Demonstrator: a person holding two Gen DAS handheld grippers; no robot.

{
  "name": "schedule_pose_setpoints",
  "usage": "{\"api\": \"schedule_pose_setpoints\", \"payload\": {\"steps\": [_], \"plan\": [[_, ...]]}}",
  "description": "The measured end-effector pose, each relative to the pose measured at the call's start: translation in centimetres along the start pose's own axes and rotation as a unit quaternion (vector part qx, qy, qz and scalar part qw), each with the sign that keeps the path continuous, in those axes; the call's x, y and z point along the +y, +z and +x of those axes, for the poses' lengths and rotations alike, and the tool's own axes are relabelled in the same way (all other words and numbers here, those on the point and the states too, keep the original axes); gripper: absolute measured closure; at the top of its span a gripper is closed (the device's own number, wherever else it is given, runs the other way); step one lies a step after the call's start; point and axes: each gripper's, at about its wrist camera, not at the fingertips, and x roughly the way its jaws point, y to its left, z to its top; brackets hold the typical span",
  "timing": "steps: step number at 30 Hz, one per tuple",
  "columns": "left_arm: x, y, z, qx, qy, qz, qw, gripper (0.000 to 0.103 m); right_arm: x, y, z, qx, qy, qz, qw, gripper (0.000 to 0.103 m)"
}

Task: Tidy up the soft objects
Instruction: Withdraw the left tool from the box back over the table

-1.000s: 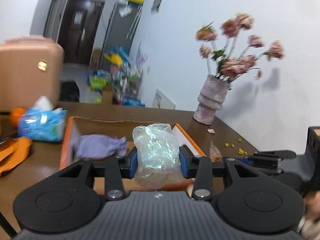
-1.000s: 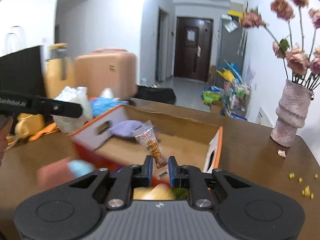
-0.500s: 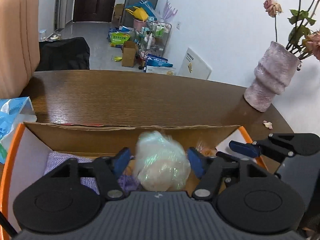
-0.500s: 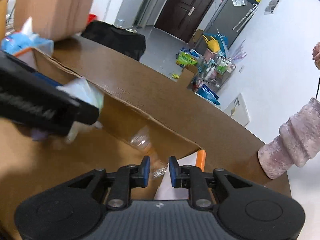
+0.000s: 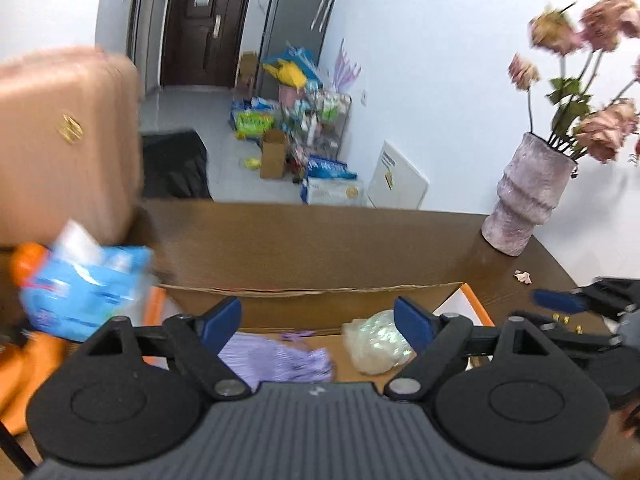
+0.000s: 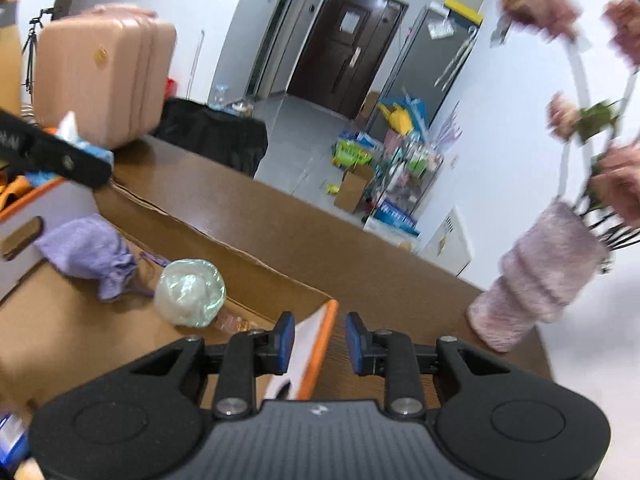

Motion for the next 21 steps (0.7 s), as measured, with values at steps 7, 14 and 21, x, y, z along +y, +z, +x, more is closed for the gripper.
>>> {"api": "schedule_pose_setpoints", "payload": {"steps": [7, 14, 21], "plan": [[1.4, -2.0, -10.7, -0.079, 0.049, 0.040, 0.9949, 0.004, -1.6, -2.6, -10.7, -0.068, 0.004, 0.040, 0.997, 0.048], [1.3, -6.7, -19.0, -0.176, 0.070, 0.017, 0.9819, 0.000, 0.2, -5.6, -17.6, -0.149, 0.014, 0.094, 0.984, 0.018], [1.4, -15.9, -25.0, -0.225, 0.086, 0.011, 0.9705, 0.000, 3.9, -12.3, -23.6, -0.231, 0.023, 0.155, 0.960, 0.008]]}}
